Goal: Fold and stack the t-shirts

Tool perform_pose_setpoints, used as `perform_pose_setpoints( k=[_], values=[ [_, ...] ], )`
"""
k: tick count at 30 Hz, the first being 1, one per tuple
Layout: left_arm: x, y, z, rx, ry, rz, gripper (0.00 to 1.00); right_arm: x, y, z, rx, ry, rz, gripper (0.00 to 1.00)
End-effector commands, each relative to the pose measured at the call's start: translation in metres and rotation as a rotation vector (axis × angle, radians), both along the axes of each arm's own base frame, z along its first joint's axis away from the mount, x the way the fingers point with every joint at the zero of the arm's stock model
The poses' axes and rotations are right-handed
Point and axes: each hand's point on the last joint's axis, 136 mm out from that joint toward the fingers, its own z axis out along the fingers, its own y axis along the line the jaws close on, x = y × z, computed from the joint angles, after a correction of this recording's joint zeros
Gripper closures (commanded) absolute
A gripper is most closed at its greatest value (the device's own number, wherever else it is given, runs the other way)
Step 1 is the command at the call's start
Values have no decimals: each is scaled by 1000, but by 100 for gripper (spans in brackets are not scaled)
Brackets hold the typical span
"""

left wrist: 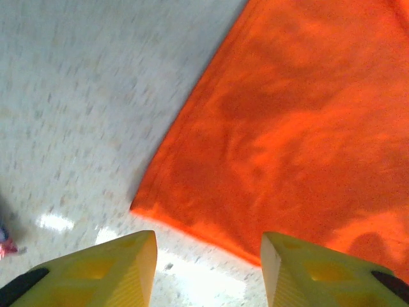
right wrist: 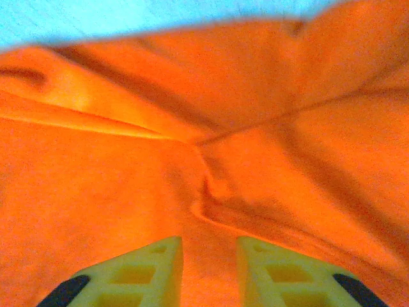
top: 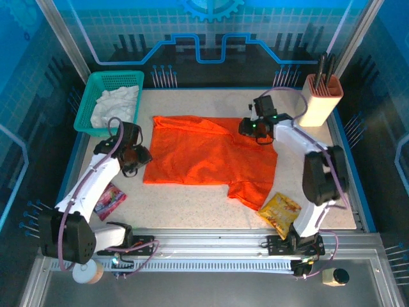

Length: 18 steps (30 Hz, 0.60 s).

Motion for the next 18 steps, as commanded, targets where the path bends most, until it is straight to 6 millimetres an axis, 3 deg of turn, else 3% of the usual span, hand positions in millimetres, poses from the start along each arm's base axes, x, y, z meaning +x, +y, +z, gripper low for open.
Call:
perform_pose_setpoints(
  k=[1, 5, 11, 18],
  values=[
    [-27, 9, -14, -29, 55, 116, 53, -24, -10, 32, -23, -59, 34, 65],
    [-30, 15, -27, -46, 67, 177, 53, -48, -23, 54, -21, -105, 37, 63],
    [-33, 8, -59, -92, 158, 208, 55, -77, -42, 76, 7, -163, 28, 59],
    [-30, 4, -87, -121, 203, 248, 56, -91, -57, 89, 22, -203, 20, 53]
  ],
)
